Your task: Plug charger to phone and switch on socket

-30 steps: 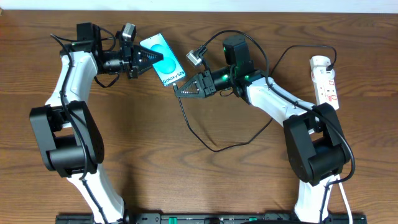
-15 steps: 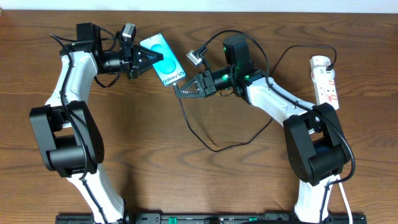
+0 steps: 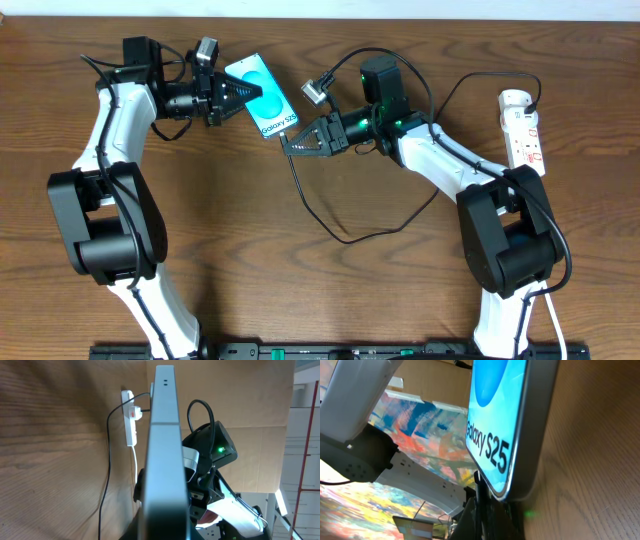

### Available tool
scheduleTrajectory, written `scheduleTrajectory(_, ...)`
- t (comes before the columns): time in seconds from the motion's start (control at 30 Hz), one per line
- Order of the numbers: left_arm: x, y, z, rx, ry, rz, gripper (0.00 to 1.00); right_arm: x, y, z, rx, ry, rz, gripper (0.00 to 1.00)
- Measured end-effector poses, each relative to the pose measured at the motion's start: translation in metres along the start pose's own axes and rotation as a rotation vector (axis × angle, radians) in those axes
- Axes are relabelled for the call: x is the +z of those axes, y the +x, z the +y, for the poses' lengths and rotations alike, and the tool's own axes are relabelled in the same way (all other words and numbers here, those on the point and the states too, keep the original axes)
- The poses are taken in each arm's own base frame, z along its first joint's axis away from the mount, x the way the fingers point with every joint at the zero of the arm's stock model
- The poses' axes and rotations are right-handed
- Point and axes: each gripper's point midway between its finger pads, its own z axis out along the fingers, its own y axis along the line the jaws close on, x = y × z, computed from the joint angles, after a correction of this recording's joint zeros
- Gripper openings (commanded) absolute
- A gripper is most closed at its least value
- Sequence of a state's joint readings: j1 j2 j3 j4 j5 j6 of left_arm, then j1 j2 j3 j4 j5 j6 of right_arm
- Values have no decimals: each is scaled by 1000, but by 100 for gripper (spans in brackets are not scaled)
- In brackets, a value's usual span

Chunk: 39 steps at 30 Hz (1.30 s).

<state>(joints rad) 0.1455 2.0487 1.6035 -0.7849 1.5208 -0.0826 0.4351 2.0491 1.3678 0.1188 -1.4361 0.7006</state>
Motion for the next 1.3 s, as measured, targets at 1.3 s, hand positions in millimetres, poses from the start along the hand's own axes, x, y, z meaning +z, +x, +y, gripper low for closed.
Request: scheduleTrajectory(1.3, 0, 0, 0, 0, 0, 0, 7, -2, -1, -1, 3, 5, -8, 1)
